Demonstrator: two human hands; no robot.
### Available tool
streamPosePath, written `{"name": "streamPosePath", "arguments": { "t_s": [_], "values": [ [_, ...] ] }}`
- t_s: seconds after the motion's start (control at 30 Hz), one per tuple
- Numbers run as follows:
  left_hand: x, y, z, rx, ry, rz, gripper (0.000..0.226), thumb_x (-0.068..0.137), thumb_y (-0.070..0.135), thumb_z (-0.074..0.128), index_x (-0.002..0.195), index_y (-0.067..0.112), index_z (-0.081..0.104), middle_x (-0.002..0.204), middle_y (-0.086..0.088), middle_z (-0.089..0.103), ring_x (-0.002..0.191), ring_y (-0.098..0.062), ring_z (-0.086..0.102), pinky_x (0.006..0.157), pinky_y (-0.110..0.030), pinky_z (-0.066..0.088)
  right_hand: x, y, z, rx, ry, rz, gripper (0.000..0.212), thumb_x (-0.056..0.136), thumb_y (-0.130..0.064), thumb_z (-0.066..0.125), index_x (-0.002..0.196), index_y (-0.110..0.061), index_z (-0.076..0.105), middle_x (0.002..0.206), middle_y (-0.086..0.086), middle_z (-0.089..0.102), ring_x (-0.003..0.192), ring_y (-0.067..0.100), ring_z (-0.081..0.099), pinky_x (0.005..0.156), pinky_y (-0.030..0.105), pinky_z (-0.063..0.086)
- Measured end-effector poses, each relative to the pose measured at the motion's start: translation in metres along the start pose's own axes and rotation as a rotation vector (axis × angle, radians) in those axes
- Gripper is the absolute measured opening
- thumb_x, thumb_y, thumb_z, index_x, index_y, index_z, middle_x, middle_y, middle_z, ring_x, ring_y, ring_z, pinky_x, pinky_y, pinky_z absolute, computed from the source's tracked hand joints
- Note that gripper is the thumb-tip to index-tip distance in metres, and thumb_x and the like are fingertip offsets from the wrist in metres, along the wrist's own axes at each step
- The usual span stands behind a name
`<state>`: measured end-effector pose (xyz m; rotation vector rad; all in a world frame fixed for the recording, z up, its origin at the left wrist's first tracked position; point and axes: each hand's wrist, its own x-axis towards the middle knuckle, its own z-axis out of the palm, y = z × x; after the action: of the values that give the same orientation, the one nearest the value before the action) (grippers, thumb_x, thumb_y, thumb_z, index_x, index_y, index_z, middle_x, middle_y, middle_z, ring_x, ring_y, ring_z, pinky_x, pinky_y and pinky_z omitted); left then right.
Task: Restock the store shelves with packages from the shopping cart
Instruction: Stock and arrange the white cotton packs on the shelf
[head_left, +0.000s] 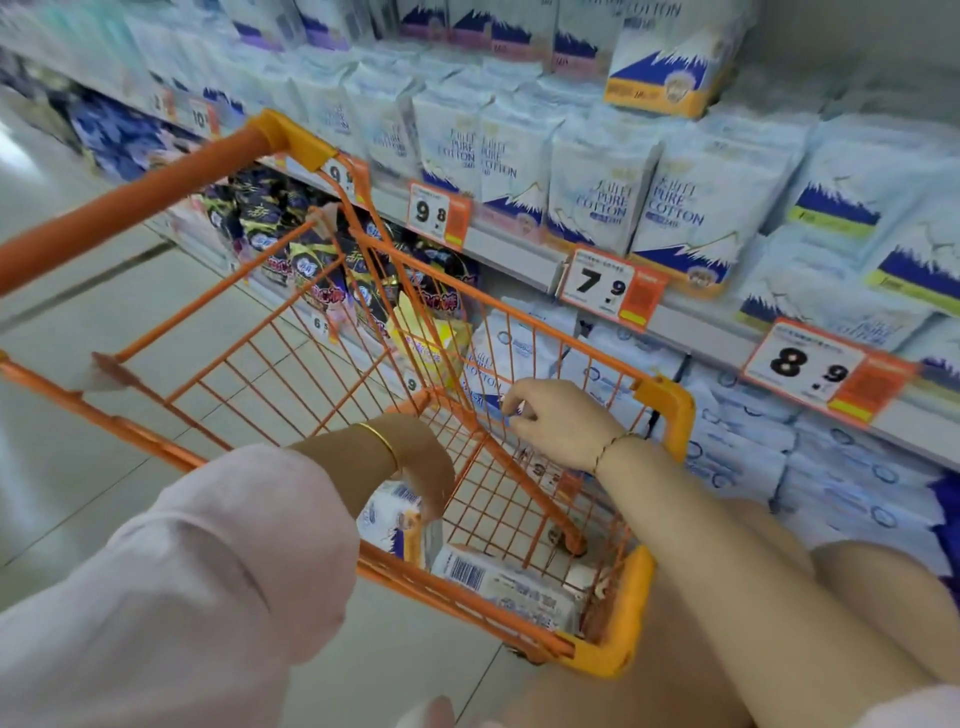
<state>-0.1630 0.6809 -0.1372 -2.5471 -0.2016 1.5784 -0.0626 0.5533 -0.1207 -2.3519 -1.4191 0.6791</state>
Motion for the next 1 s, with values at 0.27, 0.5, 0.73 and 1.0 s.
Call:
{"name": "streamPosePath", "arguments": {
  "t_s": [0.27, 0.5, 0.73, 1.0],
  "values": [
    [0.019, -0.009, 0.01, 0.007, -0.018, -0.084, 0.078, 0.075, 0.058, 0.065, 0.14, 0.03, 0.032, 0.129, -0.003, 0.055, 0.112, -0.024, 0.051, 0.077, -0.033, 0.038, -0.003, 0.0, -0.001, 0.02, -0.008, 0.021, 0.024, 0.097, -0.018, 0.043, 0.118, -0.014, 0.054, 0.117, 0.01, 0.057, 0.1, 0.027, 0.056, 0.086, 0.036, 0.049],
    [0.006, -0.025, -0.003, -0.263, 0.076, -0.016, 0.066, 0.08, 0.044, 0.068, 0.136, 0.027, 0.037, 0.126, -0.003, 0.054, 0.11, -0.023, 0.051, 0.09, -0.037, 0.045, -0.003, 0.0, -0.002, 0.07, 0.06, 0.023, 0.025, 0.096, -0.015, 0.043, 0.118, -0.012, 0.054, 0.114, 0.011, 0.059, 0.099, 0.027, 0.057, 0.087, 0.038, 0.049],
    [-0.066, -0.053, -0.043, -0.813, 0.357, 0.303, 0.056, 0.078, 0.051, 0.066, 0.12, 0.018, 0.05, 0.112, -0.001, 0.065, 0.104, -0.021, 0.062, 0.094, -0.042, 0.05, -0.017, -0.018, -0.03, 0.357, 0.191, -0.119, 0.046, 0.093, -0.038, 0.051, 0.135, -0.021, 0.044, 0.134, -0.001, 0.049, 0.118, 0.014, 0.048, 0.096, 0.029, 0.041],
    [-0.123, -0.039, -0.068, -1.145, 0.721, 0.284, 0.052, 0.091, 0.037, 0.052, 0.123, -0.004, 0.051, 0.127, -0.03, 0.053, 0.118, -0.046, 0.05, 0.102, -0.058, 0.037, -0.035, -0.019, -0.082, 0.753, 0.151, -0.168, 0.047, 0.085, -0.025, 0.064, 0.127, -0.026, 0.045, 0.104, -0.01, 0.066, 0.095, 0.009, 0.067, 0.085, 0.028, 0.055]
  ]
}}
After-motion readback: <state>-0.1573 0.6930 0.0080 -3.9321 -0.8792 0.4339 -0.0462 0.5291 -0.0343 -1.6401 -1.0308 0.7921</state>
